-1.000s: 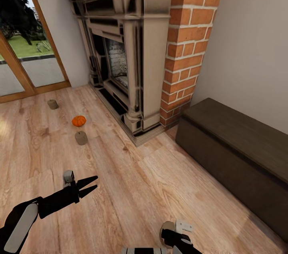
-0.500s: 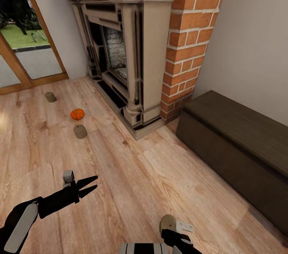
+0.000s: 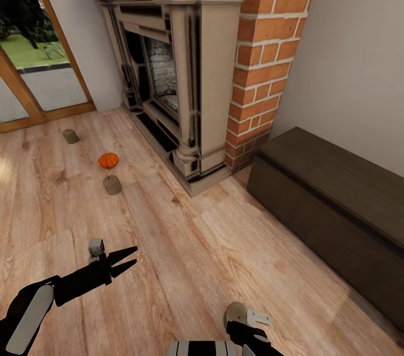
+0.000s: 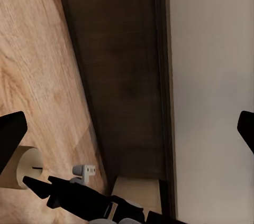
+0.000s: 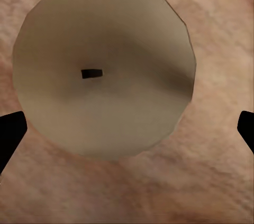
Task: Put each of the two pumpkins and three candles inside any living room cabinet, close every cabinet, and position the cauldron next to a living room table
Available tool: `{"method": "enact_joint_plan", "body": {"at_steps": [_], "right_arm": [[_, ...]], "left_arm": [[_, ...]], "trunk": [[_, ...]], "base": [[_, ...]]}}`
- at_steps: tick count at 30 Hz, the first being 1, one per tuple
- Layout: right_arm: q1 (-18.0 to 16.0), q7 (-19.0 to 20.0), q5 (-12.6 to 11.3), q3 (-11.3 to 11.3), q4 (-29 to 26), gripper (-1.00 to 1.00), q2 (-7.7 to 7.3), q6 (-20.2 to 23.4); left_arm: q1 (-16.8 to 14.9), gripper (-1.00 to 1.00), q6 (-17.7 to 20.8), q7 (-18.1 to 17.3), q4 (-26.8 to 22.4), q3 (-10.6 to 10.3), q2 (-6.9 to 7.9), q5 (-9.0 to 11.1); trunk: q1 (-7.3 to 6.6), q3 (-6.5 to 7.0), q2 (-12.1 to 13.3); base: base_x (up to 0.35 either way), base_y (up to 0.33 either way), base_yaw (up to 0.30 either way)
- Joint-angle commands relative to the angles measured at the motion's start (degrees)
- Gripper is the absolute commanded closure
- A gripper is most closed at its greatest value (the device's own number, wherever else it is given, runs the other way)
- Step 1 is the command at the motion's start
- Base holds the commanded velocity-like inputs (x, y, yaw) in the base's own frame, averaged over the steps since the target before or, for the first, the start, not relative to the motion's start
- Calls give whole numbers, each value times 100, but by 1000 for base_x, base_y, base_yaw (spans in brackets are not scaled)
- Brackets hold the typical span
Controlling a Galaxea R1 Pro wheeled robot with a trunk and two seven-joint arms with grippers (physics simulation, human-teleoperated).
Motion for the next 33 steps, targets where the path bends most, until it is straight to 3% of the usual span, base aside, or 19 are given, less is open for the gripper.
{"method": "enact_joint_plan", "body": {"at_steps": [1,33], "right_arm": [[-3,-28,-60,48,1,-100,-1,-22],[-3,-28,-60,48,7,-100,-1,-22]], "left_arm": [[-3,-100,21,-21,1,2,0,-9],[-3,-100,21,-17,1,-13,-9,-11]], "trunk": [[-1,-4,-2],[-1,-4,-2]], "base": [[42,0,0],[56,0,0]]}}
